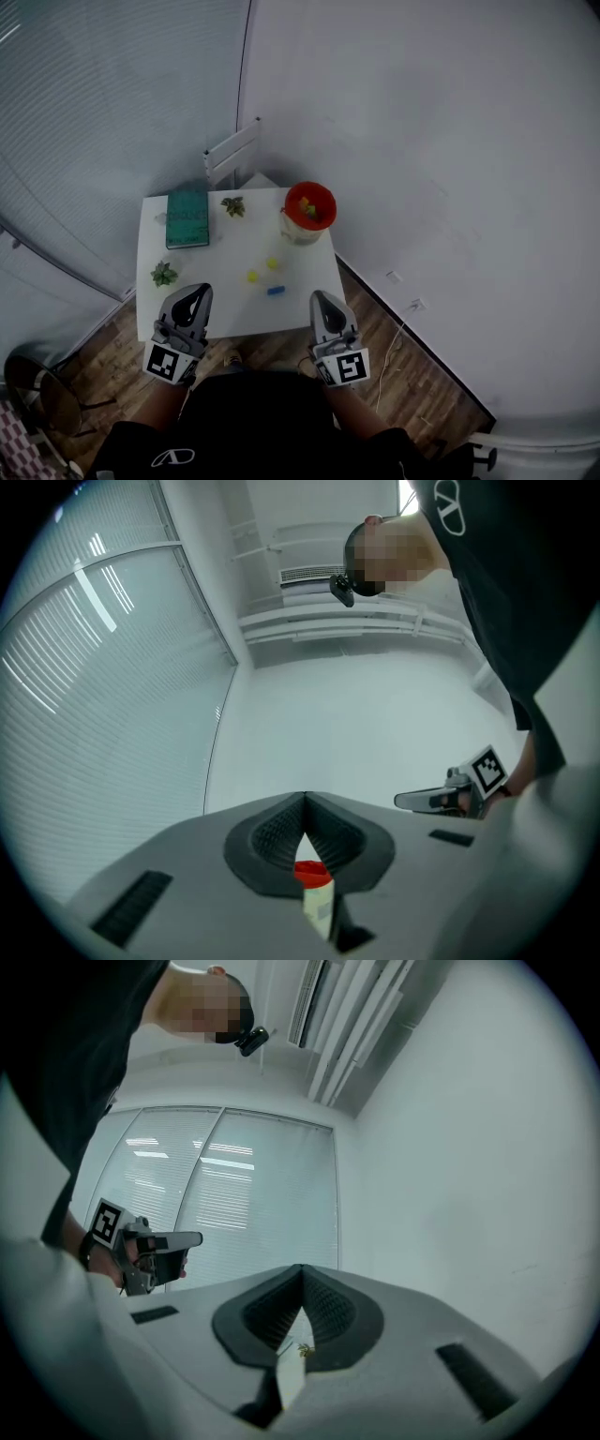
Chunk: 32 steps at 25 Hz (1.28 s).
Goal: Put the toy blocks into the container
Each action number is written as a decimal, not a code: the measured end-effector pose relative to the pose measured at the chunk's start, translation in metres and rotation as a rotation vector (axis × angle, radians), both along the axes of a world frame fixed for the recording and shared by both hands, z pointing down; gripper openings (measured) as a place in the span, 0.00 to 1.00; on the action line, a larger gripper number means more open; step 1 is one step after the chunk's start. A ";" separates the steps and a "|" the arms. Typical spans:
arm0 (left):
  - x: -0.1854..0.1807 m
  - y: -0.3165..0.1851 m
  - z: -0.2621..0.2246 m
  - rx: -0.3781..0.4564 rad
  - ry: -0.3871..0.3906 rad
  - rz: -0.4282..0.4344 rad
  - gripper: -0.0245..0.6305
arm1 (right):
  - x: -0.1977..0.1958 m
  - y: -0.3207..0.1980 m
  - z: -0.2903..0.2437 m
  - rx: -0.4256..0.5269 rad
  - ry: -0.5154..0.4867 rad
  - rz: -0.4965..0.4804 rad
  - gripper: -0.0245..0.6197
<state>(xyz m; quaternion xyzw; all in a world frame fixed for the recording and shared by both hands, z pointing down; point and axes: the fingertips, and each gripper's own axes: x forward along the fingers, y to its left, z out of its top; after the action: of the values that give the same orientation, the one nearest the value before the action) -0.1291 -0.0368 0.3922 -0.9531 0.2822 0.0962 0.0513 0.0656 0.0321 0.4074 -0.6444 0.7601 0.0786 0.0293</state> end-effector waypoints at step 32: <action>0.039 -0.029 0.042 -0.132 -0.028 -0.137 0.04 | 0.001 -0.118 0.184 -0.563 0.578 -0.563 0.87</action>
<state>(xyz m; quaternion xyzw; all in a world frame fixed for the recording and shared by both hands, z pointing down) -0.0898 -0.0655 0.4339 -0.9342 0.3517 0.0602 -0.0012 0.0663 -0.0861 0.5915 -0.3487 0.8735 0.0345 -0.3380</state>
